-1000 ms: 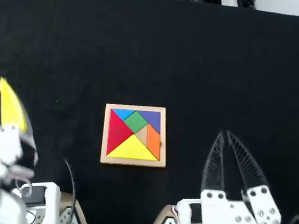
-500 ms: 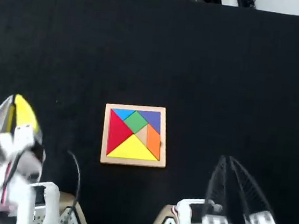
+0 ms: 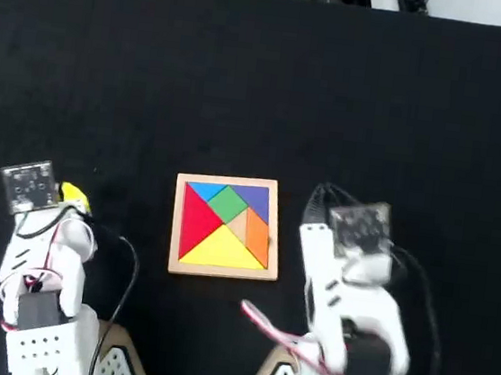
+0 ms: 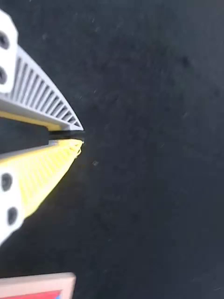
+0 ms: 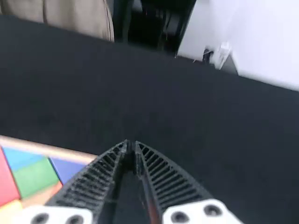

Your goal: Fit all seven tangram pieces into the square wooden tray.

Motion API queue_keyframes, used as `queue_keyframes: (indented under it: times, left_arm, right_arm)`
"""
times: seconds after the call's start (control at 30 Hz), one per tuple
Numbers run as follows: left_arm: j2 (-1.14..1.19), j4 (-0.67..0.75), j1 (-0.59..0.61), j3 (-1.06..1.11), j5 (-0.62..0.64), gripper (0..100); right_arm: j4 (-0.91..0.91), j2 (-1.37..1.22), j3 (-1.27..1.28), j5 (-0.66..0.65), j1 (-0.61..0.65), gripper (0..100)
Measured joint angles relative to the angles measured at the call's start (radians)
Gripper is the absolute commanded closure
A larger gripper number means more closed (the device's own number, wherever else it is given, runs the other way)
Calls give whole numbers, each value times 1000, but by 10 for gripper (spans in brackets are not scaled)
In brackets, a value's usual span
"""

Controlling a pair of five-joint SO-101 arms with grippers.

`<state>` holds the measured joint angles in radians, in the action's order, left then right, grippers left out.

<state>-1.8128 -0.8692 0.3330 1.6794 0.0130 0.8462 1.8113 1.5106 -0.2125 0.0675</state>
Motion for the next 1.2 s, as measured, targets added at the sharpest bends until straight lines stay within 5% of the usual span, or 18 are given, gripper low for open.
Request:
queue_keyframes:
  times: [0.17, 0.47, 0.63, 0.93, 1.2]
  left_arm:
    - [0, -170, -78, 0, 0, 948]
    - [0, -321, -83, 0, 0, 952]
    - [0, -394, -83, 0, -5, 953]
    - [0, -399, -87, 0, -66, 949]
    - [0, -399, -87, 0, -66, 951]
  right_arm:
    - [-35, -2, 160, 0, -57, 987]
    - [292, -2, 178, 0, -233, 987]
    - [425, -2, 178, -2, -232, 988]
    - [436, -2, 178, 229, -117, 987]
    - [436, -2, 178, 249, -109, 987]
